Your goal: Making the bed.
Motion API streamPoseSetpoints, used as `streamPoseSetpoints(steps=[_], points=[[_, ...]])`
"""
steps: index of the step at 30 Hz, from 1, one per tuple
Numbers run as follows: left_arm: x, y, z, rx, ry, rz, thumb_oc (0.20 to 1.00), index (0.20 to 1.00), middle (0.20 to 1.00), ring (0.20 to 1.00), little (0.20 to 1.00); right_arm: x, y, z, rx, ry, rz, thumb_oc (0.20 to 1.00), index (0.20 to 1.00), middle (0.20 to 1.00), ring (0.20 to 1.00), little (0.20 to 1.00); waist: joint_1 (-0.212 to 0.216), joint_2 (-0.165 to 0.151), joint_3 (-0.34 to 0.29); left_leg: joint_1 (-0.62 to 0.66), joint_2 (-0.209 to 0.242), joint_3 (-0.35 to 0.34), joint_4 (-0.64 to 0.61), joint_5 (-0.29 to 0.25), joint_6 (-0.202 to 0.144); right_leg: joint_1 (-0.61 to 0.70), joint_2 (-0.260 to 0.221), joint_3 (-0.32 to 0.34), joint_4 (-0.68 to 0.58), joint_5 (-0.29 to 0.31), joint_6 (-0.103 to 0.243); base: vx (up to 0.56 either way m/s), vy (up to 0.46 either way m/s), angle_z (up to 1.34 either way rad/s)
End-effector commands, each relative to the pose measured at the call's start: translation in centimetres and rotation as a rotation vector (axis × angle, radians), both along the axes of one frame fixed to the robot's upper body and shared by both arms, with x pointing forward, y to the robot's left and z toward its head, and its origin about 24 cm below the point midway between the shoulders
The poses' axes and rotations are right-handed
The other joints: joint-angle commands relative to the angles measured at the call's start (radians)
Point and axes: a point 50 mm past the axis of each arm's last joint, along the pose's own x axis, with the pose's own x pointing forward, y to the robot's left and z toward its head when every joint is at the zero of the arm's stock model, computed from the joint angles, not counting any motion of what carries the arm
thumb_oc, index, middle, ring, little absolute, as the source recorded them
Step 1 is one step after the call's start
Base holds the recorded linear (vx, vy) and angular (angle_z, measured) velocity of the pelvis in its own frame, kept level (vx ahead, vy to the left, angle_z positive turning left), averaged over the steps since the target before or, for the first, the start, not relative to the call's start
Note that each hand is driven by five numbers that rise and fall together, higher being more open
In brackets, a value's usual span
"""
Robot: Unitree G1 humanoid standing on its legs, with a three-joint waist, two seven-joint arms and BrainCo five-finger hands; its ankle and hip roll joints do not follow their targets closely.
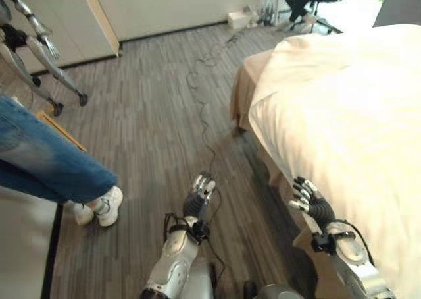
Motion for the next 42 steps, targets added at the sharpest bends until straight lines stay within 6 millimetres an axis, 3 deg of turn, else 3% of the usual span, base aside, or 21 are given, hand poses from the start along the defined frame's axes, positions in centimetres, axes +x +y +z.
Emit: streamPoseSetpoints(steps=[1, 2, 3, 6, 10, 11, 12, 13, 15, 17, 19, 21, 22, 26, 32, 33, 38, 41, 42], points=[[1.7, 0.6, 3.2, 0.02, -0.177, -0.007, 1.0, 1.0, 1.0, 1.0, 1.0, -0.2, 0.2, 1.3, -0.017, -0.082, 0.043, 1.0, 1.0, 1.0, 1.0, 1.0, 0.011, 0.031, 0.011, 0.178, -0.002, -0.023, -0.363, 0.082, -0.005, -0.014, -0.058, 0.066, -0.077, 0.017, 0.123, 0.3, 0.066, -0.83], [1.5, 0.7, 3.2, 0.02, -0.177, -0.005, 1.0, 1.0, 1.0, 1.0, 1.0, -0.4, 0.2, 1.1, -0.024, -0.071, 0.05, 1.0, 1.0, 1.0, 1.0, 1.0, 0.015, 0.035, 0.004, 0.195, -0.024, -0.045, -0.419, 0.086, -0.003, -0.001, -0.053, 0.08, -0.08, 0.011, 0.126, 0.39, 0.089, -0.98], [0.9, 1.1, 2.8, 0.025, -0.167, 0.003, 1.0, 1.0, 1.0, 1.0, 1.0, -0.8, 0.0, 0.7, -0.044, -0.051, 0.059, 1.0, 1.0, 1.0, 1.0, 1.0, 0.017, 0.048, -0.011, 0.2, -0.045, -0.088, -0.515, 0.127, -0.011, 0.022, -0.036, 0.113, -0.085, -0.006, 0.128, 0.38, 0.088, -0.8], [0.8, 1.2, 2.6, 0.028, -0.159, 0.007, 1.0, 1.0, 1.0, 1.0, 1.0, -1.0, -0.2, 0.7, -0.043, -0.05, 0.056, 1.0, 1.0, 1.0, 1.0, 1.0, 0.011, 0.046, -0.018, 0.206, -0.042, -0.072, -0.52, 0.128, -0.009, 0.032, -0.042, 0.126, -0.075, -0.021, 0.133, 0.32, 0.121, -0.47], [0.7, 1.2, 2.5, 0.03, -0.154, 0.009, 1.0, 1.0, 1.0, 1.0, 1.0, -1.1, 0.0, 0.5, -0.047, -0.041, 0.058, 1.0, 1.0, 1.0, 1.0, 1.0, 0.006, 0.04, -0.038, 0.239, -0.043, -0.045, -0.519, 0.087, 0.021, 0.02, -0.065, 0.134, -0.032, -0.039, 0.157, 0.24, 0.153, -0.21], [1.4, 1.1, 3.3, 0.034, -0.181, 0.02, 1.0, 1.0, 1.0, 1.0, 1.0, -0.5, 0.8, 0.6, -0.02, -0.052, 0.051, 1.0, 1.0, 1.0, 1.0, 1.0, 0.001, 0.031, -0.033, 0.298, -0.033, 0.014, -0.522, 0.024, 0.068, -0.079, -0.099, 0.149, 0.235, 0.02, 0.227, 0.22, 0.19, -0.07], [1.4, 1.1, 3.3, 0.034, -0.181, 0.02, 1.0, 1.0, 1.0, 1.0, 1.0, -0.5, 0.8, 0.6, -0.02, -0.052, 0.051, 1.0, 1.0, 1.0, 1.0, 1.0, 0.002, 0.032, -0.034, 0.297, -0.033, 0.015, -0.522, 0.024, 0.068, -0.08, -0.099, 0.15, 0.235, 0.02, 0.227, 0.29, 0.257, -0.18], [1.7, 1.3, 3.6, 0.054, -0.191, 0.019, 1.0, 1.0, 1.0, 1.0, 1.0, -0.2, 1.0, 0.8, -0.018, -0.064, 0.058, 1.0, 1.0, 1.0, 1.0, 1.0, -0.014, 0.045, -0.014, 0.341, -0.017, 0.018, -0.549, 0.021, 0.075, -0.167, -0.094, 0.14, 0.374, 0.078, 0.262, 0.07, 0.067, -0.42], [1.7, 1.5, 3.6, 0.075, -0.192, 0.02, 1.0, 1.0, 1.0, 1.0, 1.0, -0.2, 1.0, 0.9, -0.015, -0.07, 0.054, 1.0, 1.0, 1.0, 1.0, 1.0, -0.033, 0.061, -0.004, 0.385, -0.011, 0.009, -0.574, 0.012, 0.076, -0.226, -0.087, 0.124, 0.441, 0.086, 0.251, 0.2, 0.145, -0.53], [1.8, 1.7, 3.6, 0.088, -0.191, 0.026, 1.0, 1.0, 1.0, 1.0, 1.0, -0.2, 1.0, 0.9, -0.013, -0.067, 0.052, 1.0, 1.0, 1.0, 1.0, 1.0, -0.047, 0.065, -0.003, 0.407, -0.012, 0.004, -0.59, 0.009, 0.075, -0.258, -0.082, 0.106, 0.423, 0.072, 0.238, 0.17, 0.099, 0.22], [1.8, 1.9, 3.5, 0.088, -0.186, 0.029, 1.0, 1.0, 1.0, 1.0, 1.0, -0.4, 0.9, 0.8, -0.013, -0.063, 0.048, 1.0, 1.0, 1.0, 1.0, 1.0, -0.065, 0.068, -0.007, 0.434, -0.019, -0.007, -0.607, 0.001, 0.071, -0.291, -0.068, 0.082, 0.325, 0.048, 0.22, 0.17, 0.041, 0.36], [1.8, 2.1, 3.4, 0.11, -0.181, 0.026, 1.0, 1.0, 1.0, 1.0, 1.0, -0.6, 0.5, 0.6, -0.017, -0.053, 0.033, 1.0, 1.0, 1.0, 1.0, 1.0, -0.089, 0.053, -0.01, 0.464, -0.046, -0.041, -0.612, -0.019, 0.071, -0.314, -0.037, 0.122, 0.148, 0.071, 0.21, 0.24, 0.014, 0.28], [1.8, 2.1, 3.1, 0.112, -0.168, 0.024, 1.0, 1.0, 1.0, 1.0, 1.0, -0.9, 0.2, 0.3, -0.006, -0.04, 0.019, 1.0, 1.0, 1.0, 1.0, 1.0, -0.093, 0.042, -0.014, 0.462, -0.057, -0.057, -0.599, -0.029, 0.071, -0.289, -0.034, 0.16, 0.128, 0.07, 0.204, 0.19, -0.019, 0.42], [1.5, 1.9, 2.5, 0.092, -0.149, 0.033, 1.0, 1.0, 1.0, 1.0, 1.0, -0.9, 0.2, 0.3, -0.016, -0.039, 0.027, 1.0, 1.0, 1.0, 1.0, 1.0, -0.073, 0.03, -0.032, 0.477, -0.067, -0.062, -0.603, -0.042, 0.076, -0.225, -0.054, 0.151, 0.051, 0.085, 0.198, 0.07, -0.016, 0.54], [0.2, 1.8, 1.5, 0.082, -0.1, 0.007, 1.0, 1.0, 1.0, 1.0, 1.0, -1.4, -0.1, 0.2, -0.017, -0.029, 0.022, 1.0, 1.0, 1.0, 1.0, 1.0, -0.066, 0.042, -0.069, 0.5, -0.07, -0.066, -0.656, -0.029, 0.076, -0.162, -0.051, 0.143, -0.024, 0.086, 0.184, 0.07, -0.026, 0.03], [0.9, 3.9, 2.7, 0.099, -0.121, 0.137, 1.0, 1.0, 1.0, 1.0, 1.0, 0.0, -5.5, 3.5, 0.032, -0.191, -0.338, 1.0, 1.0, 1.0, 1.0, 1.0, -0.062, 0.049, -0.025, 0.402, -0.008, 0.032, -0.583, -0.018, 0.035, -0.161, -0.108, -0.018, 0.004, 0.016, 0.174, 0.0, 0.0, 0.0], [0.8, 4.9, 3.6, 0.11, -0.164, 0.183, 1.0, 1.0, 1.0, 1.0, 1.0, 0.1, -6.1, 3.8, 0.035, -0.209, -0.366, 1.0, 1.0, 1.0, 1.0, 1.0, -0.055, 0.053, -0.035, 0.429, -0.003, 0.022, -0.606, -0.015, 0.039, -0.141, -0.098, -0.022, -0.021, 0.021, 0.164, -0.02, -0.028, 0.01], [0.8, 5.3, 3.4, 0.098, -0.154, 0.212, 1.0, 1.0, 1.0, 1.0, 1.0, 0.3, -6.7, 4.3, 0.022, -0.233, -0.386, 1.0, 1.0, 1.0, 1.0, 1.0, -0.049, 0.041, -0.015, 0.397, 0.005, 0.029, -0.548, -0.023, 0.026, -0.142, -0.104, -0.04, -0.013, 0.016, 0.156, -0.1, -0.034, 0.03], [1.1, 5.2, 3.6, 0.073, -0.165, 0.224, 1.0, 1.0, 1.0, 1.0, 1.0, 0.4, -7.1, 4.6, 0.027, -0.254, -0.399, 1.0, 1.0, 1.0, 1.0, 1.0, -0.045, 0.028, 0.021, 0.331, 0.033, 0.057, -0.459, -0.012, 0.001, -0.157, -0.125, -0.066, 0.007, 0.01, 0.149, -0.14, -0.004, 0.31]])
